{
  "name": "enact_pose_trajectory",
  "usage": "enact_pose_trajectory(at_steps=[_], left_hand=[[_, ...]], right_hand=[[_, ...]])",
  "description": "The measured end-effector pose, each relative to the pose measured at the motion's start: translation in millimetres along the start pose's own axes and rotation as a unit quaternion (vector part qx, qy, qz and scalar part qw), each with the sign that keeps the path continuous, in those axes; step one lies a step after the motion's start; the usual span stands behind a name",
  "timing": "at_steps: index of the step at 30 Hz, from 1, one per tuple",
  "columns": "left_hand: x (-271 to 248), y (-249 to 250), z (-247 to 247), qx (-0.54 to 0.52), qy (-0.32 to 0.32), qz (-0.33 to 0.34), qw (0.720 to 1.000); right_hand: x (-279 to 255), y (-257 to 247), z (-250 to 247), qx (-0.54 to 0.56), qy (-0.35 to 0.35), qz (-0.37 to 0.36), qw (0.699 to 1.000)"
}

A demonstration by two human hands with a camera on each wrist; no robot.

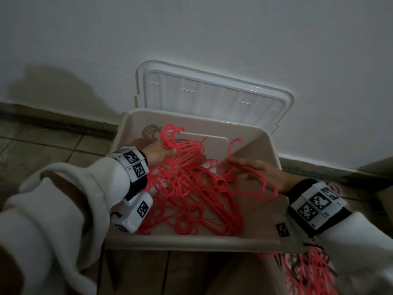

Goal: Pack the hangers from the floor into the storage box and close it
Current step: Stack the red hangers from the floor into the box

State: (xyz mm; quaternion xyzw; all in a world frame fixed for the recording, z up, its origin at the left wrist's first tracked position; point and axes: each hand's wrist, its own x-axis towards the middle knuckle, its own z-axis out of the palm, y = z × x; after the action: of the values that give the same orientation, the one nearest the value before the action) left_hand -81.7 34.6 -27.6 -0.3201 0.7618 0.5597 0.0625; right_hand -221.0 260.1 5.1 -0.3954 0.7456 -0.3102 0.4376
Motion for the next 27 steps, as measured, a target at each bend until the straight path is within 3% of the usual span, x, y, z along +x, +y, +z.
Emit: enact_pose_trajectory(at_steps=[3,7,12,15,17,22,24,27], left_hand=[[-2.2,-0.1,-1.9,0.045,-0.004,-0.005,0.999],[-2.1,-0.5,-1.0,0.061,-0.024,-0.009,0.998],[-1.8,3.3,-1.1,0.067,-0.012,-0.011,0.998],[-2.7,7.4,-3.3,0.08,0.013,-0.003,0.997],[-1.1,6.5,-4.5,0.067,0.035,-0.019,0.997],[-3.8,9.4,-12.2,0.063,0.065,-0.028,0.995],[-5.1,12.0,-11.1,0.021,0.041,-0.041,0.998],[-7.1,15.1,-5.5,-0.128,-0.036,-0.076,0.988]], right_hand=[[-3.4,-1.9,4.2,0.037,0.018,0.043,0.998],[-8.9,-7.2,1.2,-0.028,0.046,0.063,0.997],[0.9,-5.5,0.4,-0.186,0.152,-0.016,0.971],[6.0,-6.0,-0.9,-0.192,0.202,-0.048,0.959],[9.4,-7.0,-2.8,-0.167,0.193,-0.039,0.966],[27.5,-0.2,-24.1,-0.22,0.136,-0.01,0.966],[36.3,-6.9,-21.0,-0.145,0.081,-0.055,0.985],[54.5,-22.8,-4.0,-0.087,0.043,-0.101,0.99]])
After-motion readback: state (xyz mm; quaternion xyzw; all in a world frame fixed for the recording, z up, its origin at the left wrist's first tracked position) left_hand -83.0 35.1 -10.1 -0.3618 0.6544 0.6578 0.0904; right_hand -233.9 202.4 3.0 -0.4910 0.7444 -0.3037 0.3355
